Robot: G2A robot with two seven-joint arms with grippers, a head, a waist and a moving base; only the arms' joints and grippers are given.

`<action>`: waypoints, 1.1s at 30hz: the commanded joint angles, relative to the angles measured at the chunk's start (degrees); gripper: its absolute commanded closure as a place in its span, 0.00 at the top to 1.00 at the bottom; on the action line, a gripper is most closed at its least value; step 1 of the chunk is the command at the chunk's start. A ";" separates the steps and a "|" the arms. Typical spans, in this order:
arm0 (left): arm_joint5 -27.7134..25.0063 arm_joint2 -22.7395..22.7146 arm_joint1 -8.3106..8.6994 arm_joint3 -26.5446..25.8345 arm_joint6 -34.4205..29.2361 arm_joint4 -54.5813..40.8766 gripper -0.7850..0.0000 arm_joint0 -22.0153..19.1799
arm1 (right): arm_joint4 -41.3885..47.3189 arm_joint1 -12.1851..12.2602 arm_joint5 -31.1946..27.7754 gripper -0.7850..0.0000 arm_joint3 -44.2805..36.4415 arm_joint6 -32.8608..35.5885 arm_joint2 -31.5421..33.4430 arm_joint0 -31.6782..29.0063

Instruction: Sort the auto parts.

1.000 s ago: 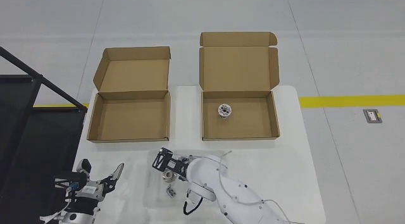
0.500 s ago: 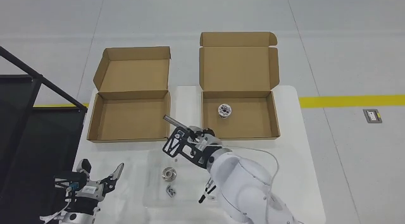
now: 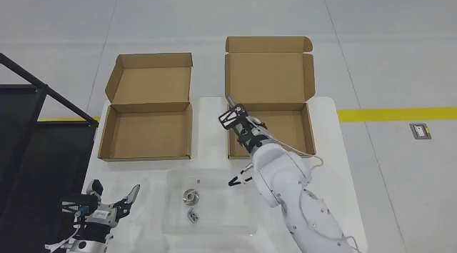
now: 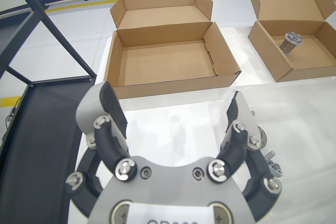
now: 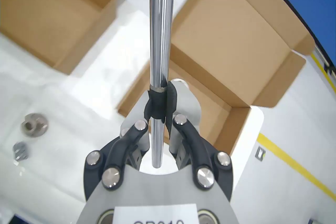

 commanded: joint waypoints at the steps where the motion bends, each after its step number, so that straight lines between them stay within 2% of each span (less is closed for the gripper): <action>1: 0.00 0.00 0.00 0.00 0.00 0.00 1.00 0.00 | 1.47 0.15 -1.64 0.00 6.24 -0.44 2.86 2.81; 5: 0.00 0.00 0.00 0.00 0.00 0.00 1.00 0.00 | 4.05 0.23 -6.83 0.00 19.64 1.57 5.67 9.70; 10: 0.00 0.00 0.00 0.00 0.00 0.00 1.00 0.00 | 5.27 -0.11 -12.81 0.00 35.43 4.33 5.18 17.28; 16: 0.00 0.00 0.00 0.00 0.00 0.00 1.00 0.00 | 5.85 -1.37 -13.11 0.00 50.16 2.92 2.77 23.83; 22: 0.00 0.00 0.00 0.00 0.00 0.00 1.00 0.00 | 8.34 -2.36 -13.05 0.00 59.65 -2.48 2.07 27.57; 23: 0.00 0.00 0.00 0.00 0.00 0.00 1.00 0.00 | 8.73 -2.50 -13.10 0.15 60.92 -3.07 2.02 28.09; 24: 0.00 0.00 0.00 0.00 0.00 0.00 1.00 0.00 | 8.95 -2.64 -12.98 0.36 62.14 -3.45 1.90 28.56; 26: 0.00 0.00 0.00 0.00 0.00 0.00 1.00 0.00 | 9.54 -2.92 -12.72 0.46 64.03 -4.54 1.73 29.37; 28: 0.00 0.00 0.00 0.00 0.00 0.00 1.00 0.00 | 10.09 -3.08 -12.08 0.86 65.47 -5.73 1.77 30.03; 30: 0.00 0.00 0.00 0.00 0.00 0.00 1.00 0.00 | 10.46 -3.13 -11.91 0.99 66.30 -6.82 1.84 30.55; 33: 0.00 0.00 0.00 0.00 0.00 0.00 1.00 0.00 | 10.48 -3.11 -11.07 1.00 66.29 -7.55 1.85 31.00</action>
